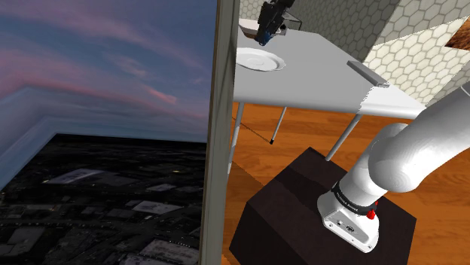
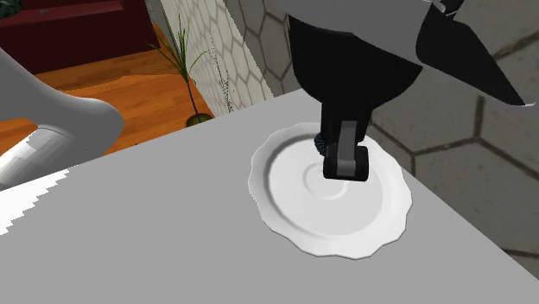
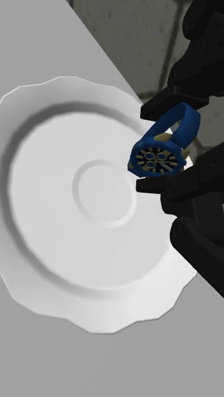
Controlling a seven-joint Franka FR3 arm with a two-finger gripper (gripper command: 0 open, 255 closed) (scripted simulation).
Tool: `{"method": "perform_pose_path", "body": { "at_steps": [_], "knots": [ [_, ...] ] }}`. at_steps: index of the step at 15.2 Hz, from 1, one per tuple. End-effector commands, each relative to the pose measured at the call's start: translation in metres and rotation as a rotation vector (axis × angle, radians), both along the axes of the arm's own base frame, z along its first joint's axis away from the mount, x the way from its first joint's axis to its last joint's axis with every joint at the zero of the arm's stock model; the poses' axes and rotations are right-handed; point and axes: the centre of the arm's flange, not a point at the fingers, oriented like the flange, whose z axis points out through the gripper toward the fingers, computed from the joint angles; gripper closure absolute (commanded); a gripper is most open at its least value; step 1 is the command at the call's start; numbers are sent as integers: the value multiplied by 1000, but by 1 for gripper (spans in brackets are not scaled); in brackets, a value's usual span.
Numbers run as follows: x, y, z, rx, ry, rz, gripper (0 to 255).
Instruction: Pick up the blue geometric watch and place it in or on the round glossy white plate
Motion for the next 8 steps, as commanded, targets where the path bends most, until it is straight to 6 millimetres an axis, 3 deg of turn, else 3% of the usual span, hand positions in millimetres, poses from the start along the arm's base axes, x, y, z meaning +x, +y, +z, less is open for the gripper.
{"method": "perform_pose_path", "body": {
  "at_steps": [1,8],
  "knots": [
    [0,0,-10,0,-1,0,255],
    [0,0,-45,0,-1,0,255]
  ]
}}
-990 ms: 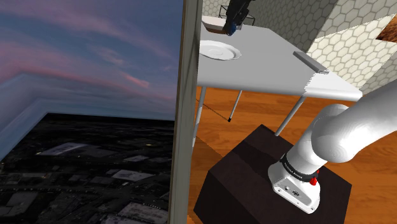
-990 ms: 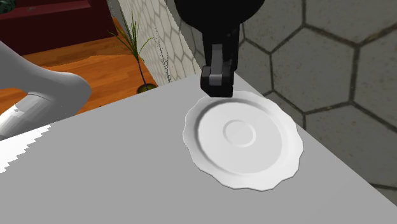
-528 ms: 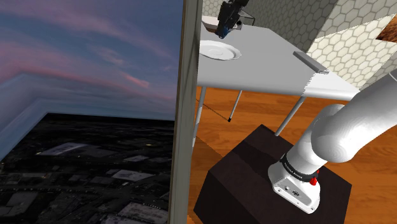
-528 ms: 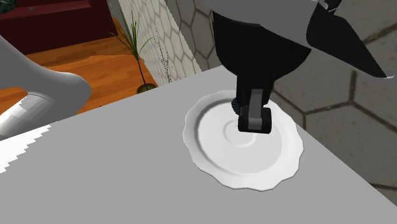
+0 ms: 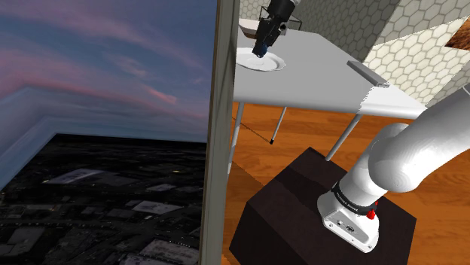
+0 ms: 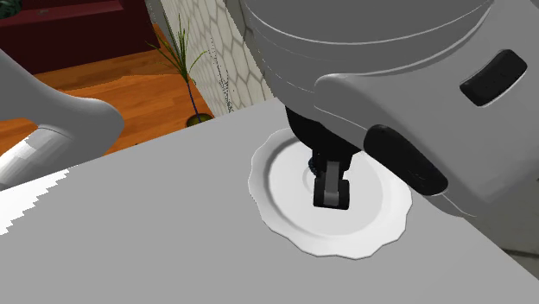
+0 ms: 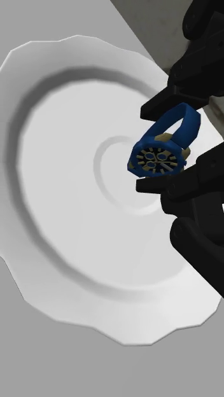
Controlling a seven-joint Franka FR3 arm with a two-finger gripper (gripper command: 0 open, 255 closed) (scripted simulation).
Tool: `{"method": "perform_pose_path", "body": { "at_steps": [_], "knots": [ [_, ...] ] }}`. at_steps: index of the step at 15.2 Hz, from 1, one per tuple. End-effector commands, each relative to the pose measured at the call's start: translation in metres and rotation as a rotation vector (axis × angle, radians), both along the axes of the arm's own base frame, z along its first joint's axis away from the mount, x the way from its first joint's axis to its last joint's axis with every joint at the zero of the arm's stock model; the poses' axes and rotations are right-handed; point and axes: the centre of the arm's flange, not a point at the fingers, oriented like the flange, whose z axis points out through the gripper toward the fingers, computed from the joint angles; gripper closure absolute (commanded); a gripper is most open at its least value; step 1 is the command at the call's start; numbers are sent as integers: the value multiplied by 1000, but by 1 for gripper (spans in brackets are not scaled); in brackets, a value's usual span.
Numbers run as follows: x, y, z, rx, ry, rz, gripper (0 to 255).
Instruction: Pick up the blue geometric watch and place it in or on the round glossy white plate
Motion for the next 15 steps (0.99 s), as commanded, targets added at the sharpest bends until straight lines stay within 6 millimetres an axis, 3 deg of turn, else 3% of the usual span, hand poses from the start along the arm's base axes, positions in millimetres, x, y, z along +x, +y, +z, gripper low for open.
{"method": "perform_pose_path", "body": {
  "at_steps": [1,7,8,13,15],
  "knots": [
    [1,1,-4,0,0,0,255],
    [1,1,-4,0,0,0,255],
    [1,1,-4,0,0,0,0],
    [1,1,-4,0,0,0,0],
    [-1,-8,20,0,0,0,0]
  ]
}}
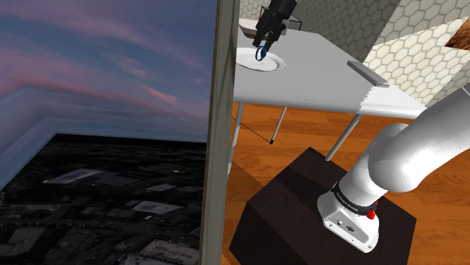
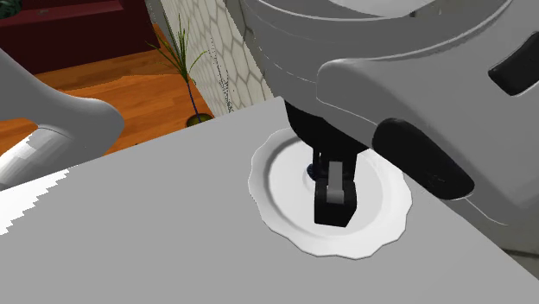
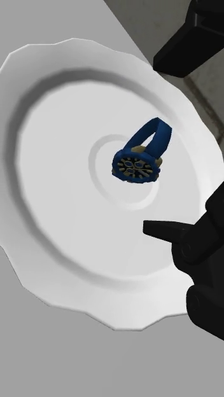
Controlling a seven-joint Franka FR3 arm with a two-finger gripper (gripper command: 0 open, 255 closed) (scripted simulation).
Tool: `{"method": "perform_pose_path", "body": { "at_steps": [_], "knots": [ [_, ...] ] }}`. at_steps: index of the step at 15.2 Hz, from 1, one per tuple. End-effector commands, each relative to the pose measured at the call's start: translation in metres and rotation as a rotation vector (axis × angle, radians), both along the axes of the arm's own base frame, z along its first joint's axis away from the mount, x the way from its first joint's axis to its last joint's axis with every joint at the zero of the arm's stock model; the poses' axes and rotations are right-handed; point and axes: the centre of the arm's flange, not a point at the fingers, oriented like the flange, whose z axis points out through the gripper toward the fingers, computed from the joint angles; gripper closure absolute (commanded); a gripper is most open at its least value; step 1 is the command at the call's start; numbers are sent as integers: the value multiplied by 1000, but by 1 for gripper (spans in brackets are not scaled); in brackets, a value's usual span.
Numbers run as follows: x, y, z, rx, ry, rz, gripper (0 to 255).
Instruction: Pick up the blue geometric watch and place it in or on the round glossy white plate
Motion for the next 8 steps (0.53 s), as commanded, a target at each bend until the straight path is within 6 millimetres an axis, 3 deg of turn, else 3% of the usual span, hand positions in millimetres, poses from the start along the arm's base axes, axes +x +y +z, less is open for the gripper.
{"method": "perform_pose_path", "body": {
  "at_steps": [1,2,8],
  "knots": [
    [-3,-7,25,0,1,0,0],
    [-4,-10,34,0,1,0,0],
    [-4,-10,34,0,1,0,0]
  ]
}}
